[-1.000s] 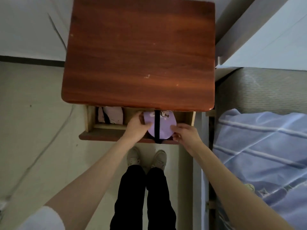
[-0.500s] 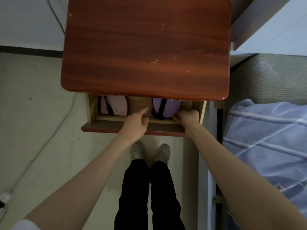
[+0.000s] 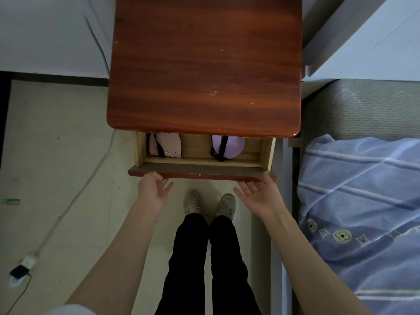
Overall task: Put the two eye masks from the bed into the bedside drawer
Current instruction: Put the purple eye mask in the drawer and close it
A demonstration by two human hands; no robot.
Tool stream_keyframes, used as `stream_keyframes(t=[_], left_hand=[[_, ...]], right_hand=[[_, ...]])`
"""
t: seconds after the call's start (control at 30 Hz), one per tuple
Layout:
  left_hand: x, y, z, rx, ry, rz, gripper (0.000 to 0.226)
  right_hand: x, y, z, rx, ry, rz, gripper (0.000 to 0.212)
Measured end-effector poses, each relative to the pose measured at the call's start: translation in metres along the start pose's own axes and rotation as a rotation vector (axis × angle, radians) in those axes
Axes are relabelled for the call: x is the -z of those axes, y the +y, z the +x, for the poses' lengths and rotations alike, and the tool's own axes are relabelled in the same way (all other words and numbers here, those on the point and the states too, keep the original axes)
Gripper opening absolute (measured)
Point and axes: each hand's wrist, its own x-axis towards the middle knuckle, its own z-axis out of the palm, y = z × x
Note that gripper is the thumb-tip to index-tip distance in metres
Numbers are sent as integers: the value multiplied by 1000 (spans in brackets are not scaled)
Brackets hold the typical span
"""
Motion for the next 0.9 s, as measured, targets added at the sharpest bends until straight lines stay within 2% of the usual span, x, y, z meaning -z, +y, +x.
stream_keyframes(t=[0.07,0.13,0.27,0.5,0.7,0.8,0.9], left_hand=[[1,3,-6,31,-44,-149,25],[6,8,-13,9,-111,-194,29],[2,29,-27,5,-183,-283,54],[-34,70,-23,65,-277,-334,46],[-57,90,-12,119,-358,-377,44],[-59,88,-11,77,-327,-276,35],[-54,83,-14,-27,-248,123,44]], right_hand=[[-4,-2,-6,-14,-34,80,58],[-10,-8,-14,-6,-68,111,62],[-29,-25,-30,-2,-120,148,74],[-68,-37,-20,38,-125,320,76],[-83,-48,-3,87,-149,360,76],[-85,-48,-2,122,-117,302,74],[-84,-49,-12,150,-80,101,69]])
